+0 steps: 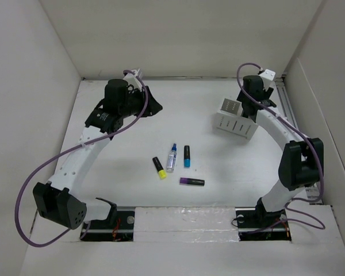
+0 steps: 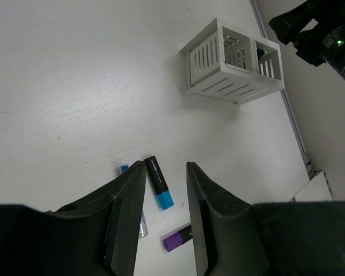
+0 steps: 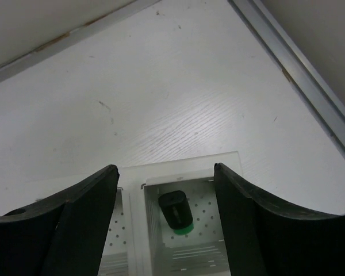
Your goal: Organize the desk
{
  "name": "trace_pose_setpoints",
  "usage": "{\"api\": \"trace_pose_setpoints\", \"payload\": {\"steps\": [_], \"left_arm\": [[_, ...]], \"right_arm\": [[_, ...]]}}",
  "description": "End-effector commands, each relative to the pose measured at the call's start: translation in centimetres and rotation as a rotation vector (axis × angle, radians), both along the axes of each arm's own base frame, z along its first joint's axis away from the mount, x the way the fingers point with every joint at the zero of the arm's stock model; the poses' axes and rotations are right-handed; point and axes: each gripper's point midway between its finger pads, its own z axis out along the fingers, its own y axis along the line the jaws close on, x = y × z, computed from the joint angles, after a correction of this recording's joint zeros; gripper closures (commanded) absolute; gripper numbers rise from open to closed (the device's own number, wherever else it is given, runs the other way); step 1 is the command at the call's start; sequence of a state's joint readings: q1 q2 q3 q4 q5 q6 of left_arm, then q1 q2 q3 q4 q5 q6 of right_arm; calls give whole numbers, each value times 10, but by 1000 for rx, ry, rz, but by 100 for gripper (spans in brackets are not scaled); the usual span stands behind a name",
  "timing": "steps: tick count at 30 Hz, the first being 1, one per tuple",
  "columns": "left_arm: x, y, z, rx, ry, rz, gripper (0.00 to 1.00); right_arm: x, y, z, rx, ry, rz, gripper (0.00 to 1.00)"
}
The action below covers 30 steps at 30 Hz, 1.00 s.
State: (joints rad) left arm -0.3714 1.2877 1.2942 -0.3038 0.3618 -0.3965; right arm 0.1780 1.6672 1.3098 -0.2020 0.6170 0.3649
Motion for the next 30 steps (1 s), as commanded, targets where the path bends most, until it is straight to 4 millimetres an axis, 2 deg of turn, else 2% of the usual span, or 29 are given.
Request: {"api": "trace_pose_setpoints", "payload": {"steps": [1, 3, 5, 7, 8, 10, 11, 12, 13, 17, 19, 22, 23, 25, 26, 27, 30], "left_arm": [[6, -2, 29, -22, -84, -4, 69], [10, -1, 29, -28, -76, 2, 69], [11, -3, 30, -34, -76, -4, 69], [13, -3, 30, -32, -73, -1, 69], [14, -3, 30, -31, -70, -1, 69], [15, -3, 29, -28, -67, 3, 70], [15, -3, 29, -28, -67, 3, 70], [13, -2, 28, -27, -61, 4, 70], [13, -2, 28, -28, -61, 4, 70], [12, 2, 21, -31, -38, 24, 71], [8, 3, 17, -34, -27, 25, 71], [2, 6, 10, -34, -8, 33, 71], [0, 7, 10, -32, -7, 37, 71], [-5, 17, 8, -21, -6, 66, 71], [-6, 17, 7, -19, 0, 66, 71], [-10, 20, 5, -12, 0, 71, 71], [-21, 27, -3, 3, 9, 88, 71]], "right_arm": [[0, 0, 64, 32, -157, -11, 27], [-5, 4, 83, 53, -185, 18, 26], [-9, 9, 91, 74, -195, 46, 27], [-18, 26, 96, 95, -197, 97, 37], [-22, 35, 97, 112, -193, 129, 55], [-35, 64, 88, 142, -159, 223, 79], [-40, 81, 83, 163, -144, 284, 94], [-54, 104, 67, 176, -89, 348, 100], [-57, 115, 68, 178, -90, 373, 100], [-88, 173, 20, 218, 60, 560, 100], [-98, 190, 3, 230, 117, 607, 99], [-112, 222, -20, 240, 186, 677, 86], [-123, 239, -26, 240, 209, 727, 74], [-133, 258, -47, 223, 279, 757, 60], [-133, 257, -47, 222, 279, 756, 56], [-135, 261, -61, 215, 313, 755, 52], [-142, 269, -85, 239, 374, 757, 45]]}}
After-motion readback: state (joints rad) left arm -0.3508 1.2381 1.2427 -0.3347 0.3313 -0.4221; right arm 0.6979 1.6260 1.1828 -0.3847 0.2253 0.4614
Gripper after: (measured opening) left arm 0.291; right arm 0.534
